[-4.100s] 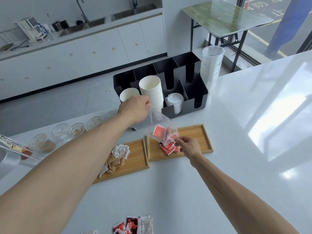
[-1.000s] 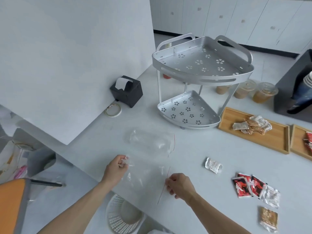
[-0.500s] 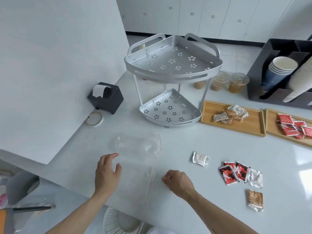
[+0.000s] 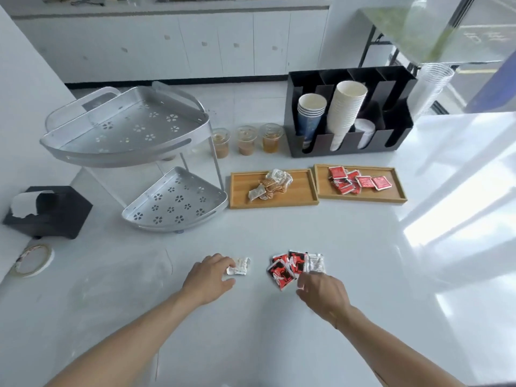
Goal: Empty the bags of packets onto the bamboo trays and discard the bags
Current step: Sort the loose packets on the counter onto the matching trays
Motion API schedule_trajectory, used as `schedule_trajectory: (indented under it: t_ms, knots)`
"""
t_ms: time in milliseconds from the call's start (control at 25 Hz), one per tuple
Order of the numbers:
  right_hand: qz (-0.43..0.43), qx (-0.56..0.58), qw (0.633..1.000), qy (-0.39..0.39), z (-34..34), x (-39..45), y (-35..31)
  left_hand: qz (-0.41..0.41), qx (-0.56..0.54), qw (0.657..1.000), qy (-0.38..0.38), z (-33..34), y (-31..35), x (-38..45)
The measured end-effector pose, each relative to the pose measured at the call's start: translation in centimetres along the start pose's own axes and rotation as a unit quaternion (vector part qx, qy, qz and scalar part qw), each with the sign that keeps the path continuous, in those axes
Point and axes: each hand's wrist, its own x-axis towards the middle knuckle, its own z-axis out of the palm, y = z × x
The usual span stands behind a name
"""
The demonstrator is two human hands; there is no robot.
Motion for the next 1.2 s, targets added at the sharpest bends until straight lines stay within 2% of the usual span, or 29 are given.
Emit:
schedule_trajectory:
  t_ms: [160, 320, 480, 760, 920, 1040, 1200]
  knots:
    - [-0.044, -0.111, 0.993, -0.003, -0.9, -0.1, 4.0, -0.025, 0.061, 0.996, -0.054, -0.6, 1.4, 4.0]
    - [-0.039, -0.105, 0.994, -0.017, -0.2, -0.3, 4.7, -0.039, 0.083, 0.993, -0.071, 0.0, 2.6, 5.5]
    - [-0.033, -0.067, 0.997, -0.015, 0.6, -0.3, 4.7, -0.04, 0.1, 0.993, -0.051, 1.1, 2.8, 5.1]
    - [-0.006, 0.011, 0.998, -0.055, 0.2, 0.2, 6.7, -0.053, -0.006, 0.997, -0.053, 1.8, 2.0, 4.5]
    - [0.055, 0.04, 0.997, -0.046, -1.2, 0.1, 9.7, -0.057, -0.132, 0.99, 0.002, 0.2, 4.2, 5.5]
    - [0.098, 0.057, 0.993, -0.043, -2.6, -0.2, 12.1, -0.007, -0.171, 0.984, -0.039, -0.3, 8.5, 7.0]
    - [0.158, 0.072, 0.984, -0.037, -4.2, -0.7, 14.8, 0.04, -0.116, 0.986, -0.113, 1.0, 14.9, 9.0]
